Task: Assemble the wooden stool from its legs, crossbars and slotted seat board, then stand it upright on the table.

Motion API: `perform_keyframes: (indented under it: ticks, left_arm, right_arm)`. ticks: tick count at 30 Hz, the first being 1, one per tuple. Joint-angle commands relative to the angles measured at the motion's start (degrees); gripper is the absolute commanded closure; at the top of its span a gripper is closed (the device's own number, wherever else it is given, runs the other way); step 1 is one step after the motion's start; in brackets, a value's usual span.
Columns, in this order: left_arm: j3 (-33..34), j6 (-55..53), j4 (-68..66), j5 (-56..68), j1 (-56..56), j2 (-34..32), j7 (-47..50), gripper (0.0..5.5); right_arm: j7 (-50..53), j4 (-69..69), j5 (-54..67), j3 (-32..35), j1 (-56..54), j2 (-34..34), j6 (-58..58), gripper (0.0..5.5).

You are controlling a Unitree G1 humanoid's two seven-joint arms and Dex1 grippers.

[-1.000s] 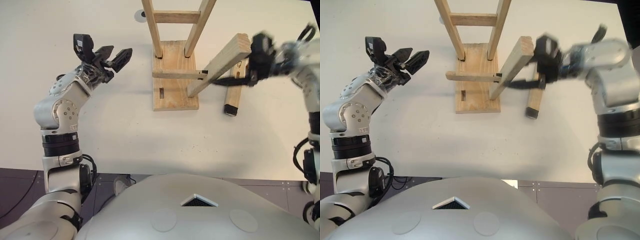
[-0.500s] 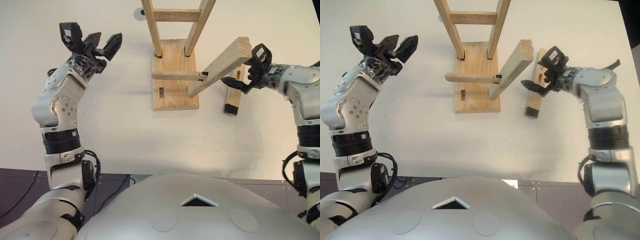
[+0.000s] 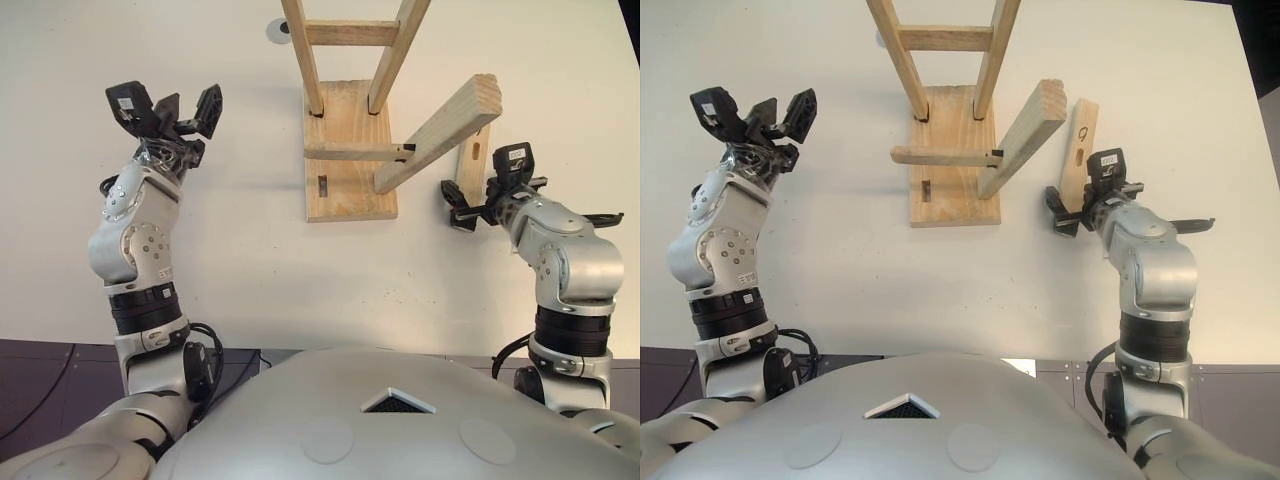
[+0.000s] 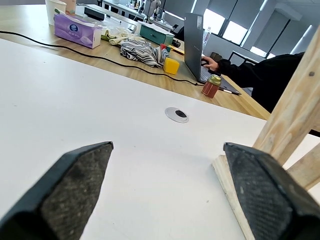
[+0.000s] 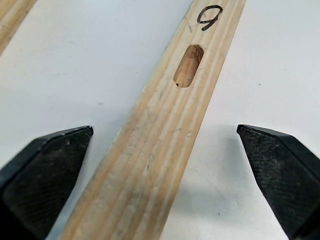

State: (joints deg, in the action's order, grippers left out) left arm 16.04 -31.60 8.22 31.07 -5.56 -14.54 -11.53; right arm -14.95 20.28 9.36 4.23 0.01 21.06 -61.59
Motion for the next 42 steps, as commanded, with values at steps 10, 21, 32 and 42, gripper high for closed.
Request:
perform_keyframes:
  ticks: [10, 21, 32, 42]
  left_arm:
    - [1.85, 10.39, 2.51, -3.91, -0.89, 3.69, 4.17, 1.43]
    - [2.88, 8.13, 7.99, 8.93, -14.15, -1.28, -5.02, 1.24]
    - [-1.59, -12.89, 7.35, 43.76, -35.61, -5.58, -17.45, 0.1]
    - [-1.26, -13.87, 6.57, 52.24, -36.6, -3.93, -15.85, 0.92]
  right_arm:
    - [-0.35, -4.7, -0.56, 3.32, -1.61, 2.86, -1.71, 2.34]
    - [4.9, -12.94, 1.9, 14.71, -6.47, -1.43, 14.43, 3.41]
    - [-26.95, -3.0, 35.07, 11.57, -38.34, 4.31, 15.7, 3.42]
    - [-35.26, 0.71, 45.74, 7.58, -37.11, 7.78, 12.15, 3.42]
